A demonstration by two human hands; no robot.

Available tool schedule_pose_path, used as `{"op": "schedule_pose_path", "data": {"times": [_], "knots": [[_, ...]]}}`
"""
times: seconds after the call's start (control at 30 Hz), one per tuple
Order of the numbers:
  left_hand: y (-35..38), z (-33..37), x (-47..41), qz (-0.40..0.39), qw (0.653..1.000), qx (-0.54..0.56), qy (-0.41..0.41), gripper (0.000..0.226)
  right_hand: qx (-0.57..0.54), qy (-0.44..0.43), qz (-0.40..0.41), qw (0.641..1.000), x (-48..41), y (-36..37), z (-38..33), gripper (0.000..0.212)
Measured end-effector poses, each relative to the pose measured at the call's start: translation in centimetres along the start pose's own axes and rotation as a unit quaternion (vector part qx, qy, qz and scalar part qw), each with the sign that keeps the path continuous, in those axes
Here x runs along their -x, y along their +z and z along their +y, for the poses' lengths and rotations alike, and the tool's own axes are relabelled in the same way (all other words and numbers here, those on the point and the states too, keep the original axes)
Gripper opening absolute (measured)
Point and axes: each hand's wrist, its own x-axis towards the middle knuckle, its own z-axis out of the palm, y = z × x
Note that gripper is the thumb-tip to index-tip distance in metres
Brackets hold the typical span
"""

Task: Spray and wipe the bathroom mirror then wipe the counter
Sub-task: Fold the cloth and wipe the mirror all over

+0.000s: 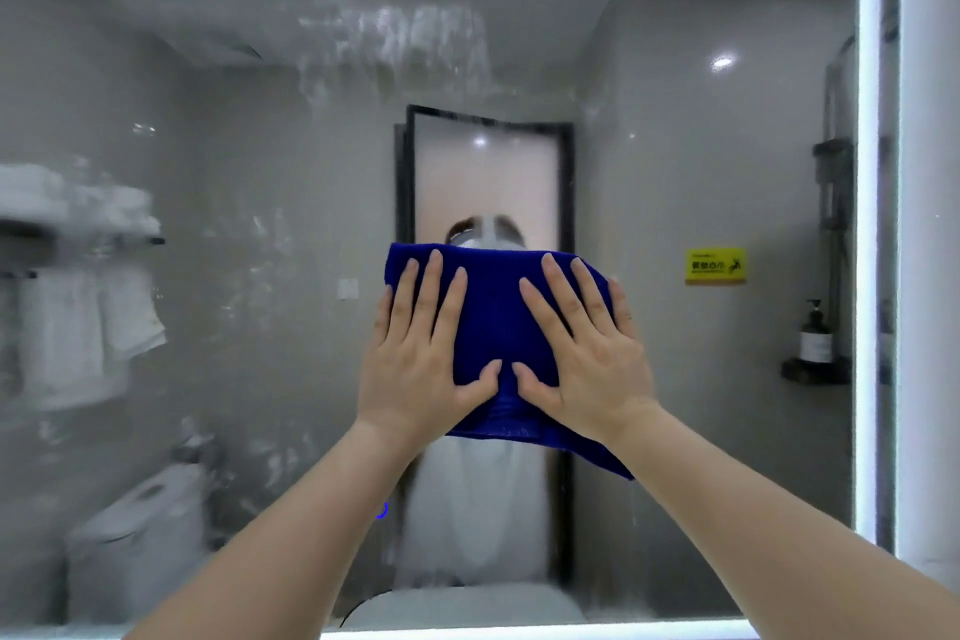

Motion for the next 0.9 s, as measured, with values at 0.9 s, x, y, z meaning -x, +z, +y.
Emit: {"op": "schedule_pose_path", "data": {"times": [0.9], "knots": [[-4.2,-3.3,-20.2,0.032,0.999,-0.009,0.002,0.082,0.048,-0.016,-0.014,0.999,-20.0,-5.8,8.3,0.071]]}}
